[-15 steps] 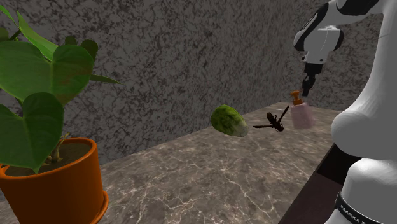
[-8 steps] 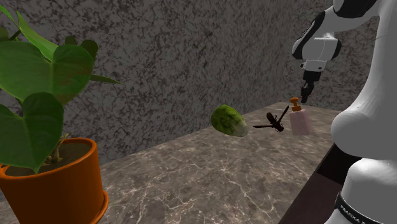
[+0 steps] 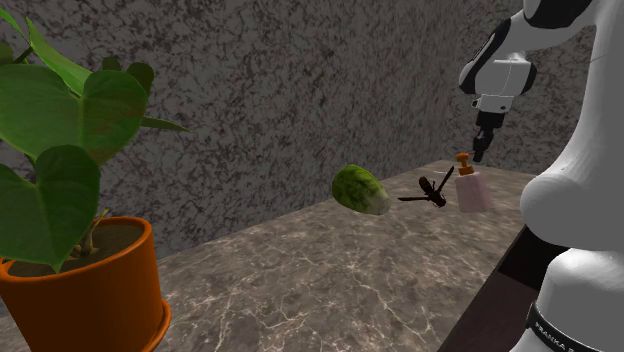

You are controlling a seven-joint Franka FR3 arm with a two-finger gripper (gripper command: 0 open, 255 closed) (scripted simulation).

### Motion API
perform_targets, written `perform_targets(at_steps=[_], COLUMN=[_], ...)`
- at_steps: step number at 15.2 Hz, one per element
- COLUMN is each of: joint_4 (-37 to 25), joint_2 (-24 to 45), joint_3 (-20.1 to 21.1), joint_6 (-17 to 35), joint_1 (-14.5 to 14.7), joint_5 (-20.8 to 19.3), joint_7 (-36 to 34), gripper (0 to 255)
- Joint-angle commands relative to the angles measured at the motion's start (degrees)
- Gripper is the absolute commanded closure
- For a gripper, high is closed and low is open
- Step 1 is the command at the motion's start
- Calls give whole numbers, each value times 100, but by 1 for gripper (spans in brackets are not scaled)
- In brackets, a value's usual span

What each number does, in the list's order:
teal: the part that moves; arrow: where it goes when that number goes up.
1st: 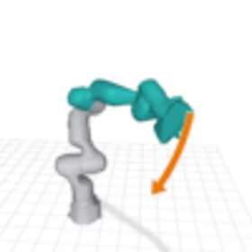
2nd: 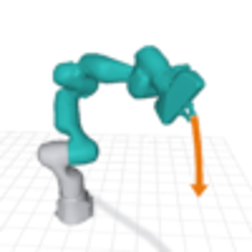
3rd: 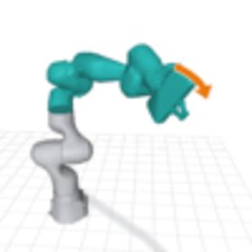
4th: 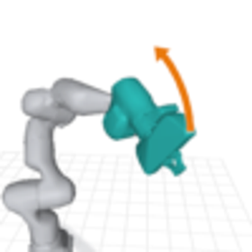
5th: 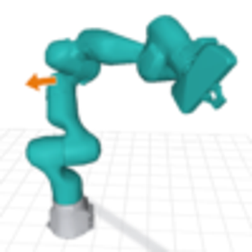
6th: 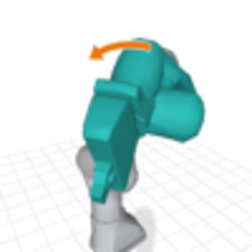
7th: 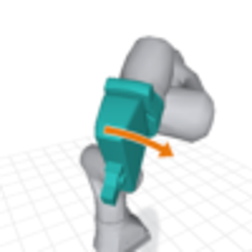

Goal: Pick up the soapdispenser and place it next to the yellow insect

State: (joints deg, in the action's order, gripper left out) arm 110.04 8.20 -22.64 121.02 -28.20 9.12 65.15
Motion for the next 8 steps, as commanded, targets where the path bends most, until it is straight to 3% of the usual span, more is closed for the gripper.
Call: perform_targets(at_steps=[1,6,8], joint_4=[10,41,-168], joint_2=[34,20,-131], joint_3=[0,2,-21], joint_6=[-22,-5,-348], joint_1=[-3,2,4], joint_5=[1,-5,-95], joint_7=[5,-1,-61], gripper=[0,0,0])
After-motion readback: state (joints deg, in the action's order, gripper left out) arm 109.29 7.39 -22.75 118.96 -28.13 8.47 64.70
